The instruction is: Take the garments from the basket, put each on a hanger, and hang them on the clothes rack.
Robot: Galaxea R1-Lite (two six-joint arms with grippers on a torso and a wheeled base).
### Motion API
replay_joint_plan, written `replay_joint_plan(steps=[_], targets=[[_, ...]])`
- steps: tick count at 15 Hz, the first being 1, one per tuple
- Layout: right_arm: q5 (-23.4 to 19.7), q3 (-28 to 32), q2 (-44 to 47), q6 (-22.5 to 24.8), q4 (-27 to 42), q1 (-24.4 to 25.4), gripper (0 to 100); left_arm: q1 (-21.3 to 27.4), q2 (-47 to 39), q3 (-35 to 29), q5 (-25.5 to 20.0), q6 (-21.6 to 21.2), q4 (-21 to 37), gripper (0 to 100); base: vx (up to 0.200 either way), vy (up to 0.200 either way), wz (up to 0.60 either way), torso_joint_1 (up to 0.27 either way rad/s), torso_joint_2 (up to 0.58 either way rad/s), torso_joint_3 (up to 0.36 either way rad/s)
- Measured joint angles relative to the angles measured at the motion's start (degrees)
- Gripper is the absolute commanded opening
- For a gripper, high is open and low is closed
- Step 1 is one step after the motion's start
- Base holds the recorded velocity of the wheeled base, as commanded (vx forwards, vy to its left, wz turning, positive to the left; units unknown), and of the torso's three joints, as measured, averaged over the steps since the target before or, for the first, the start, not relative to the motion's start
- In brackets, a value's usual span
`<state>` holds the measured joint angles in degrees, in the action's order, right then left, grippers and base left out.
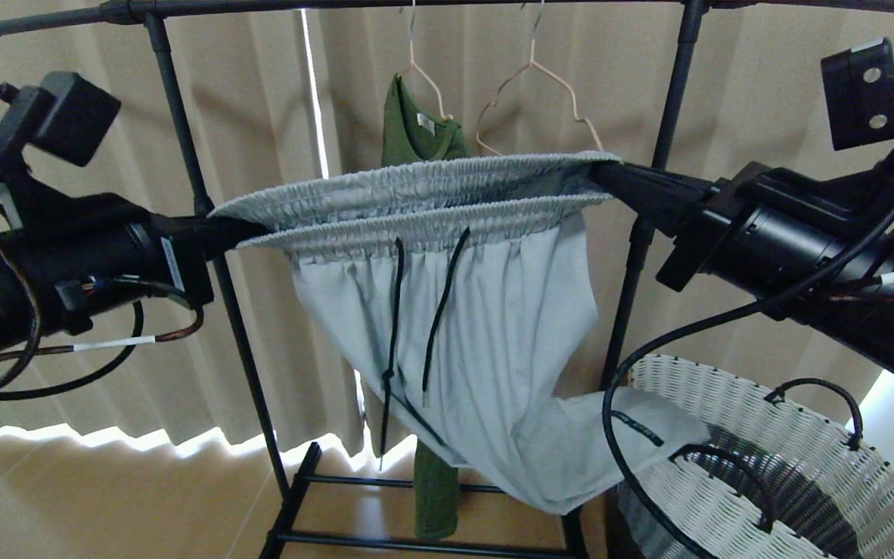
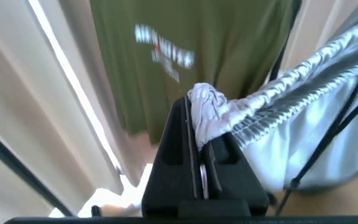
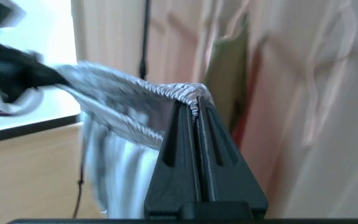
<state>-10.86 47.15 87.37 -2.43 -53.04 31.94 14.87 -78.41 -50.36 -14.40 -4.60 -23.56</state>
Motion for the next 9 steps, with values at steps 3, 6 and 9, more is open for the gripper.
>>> replay_joint_plan(steps=[3, 6, 9], targets=[[0.0, 2.4, -0.7, 0.3, 0.5, -4.3, 0, 0.6, 0.2, -7.6, 0.0, -0.1, 4.7, 0, 0.000, 0.000, 0.00, 0.000, 0.00, 0.000], [0.3, 2.5, -0.7, 0.7, 0.5, -9.0, 0, 6.4, -0.6, -13.6, 0.2, 0.0, 12.5, 0, 0.000, 0.000, 0.00, 0.000, 0.00, 0.000], [0.4, 1.2, -0.5, 3.4, 0.6, -12.0, 0, 12.0, -3.5, -12.4, 2.2, 1.4, 13.2, 0, 0.000, 0.000, 0.00, 0.000, 0.00, 0.000]])
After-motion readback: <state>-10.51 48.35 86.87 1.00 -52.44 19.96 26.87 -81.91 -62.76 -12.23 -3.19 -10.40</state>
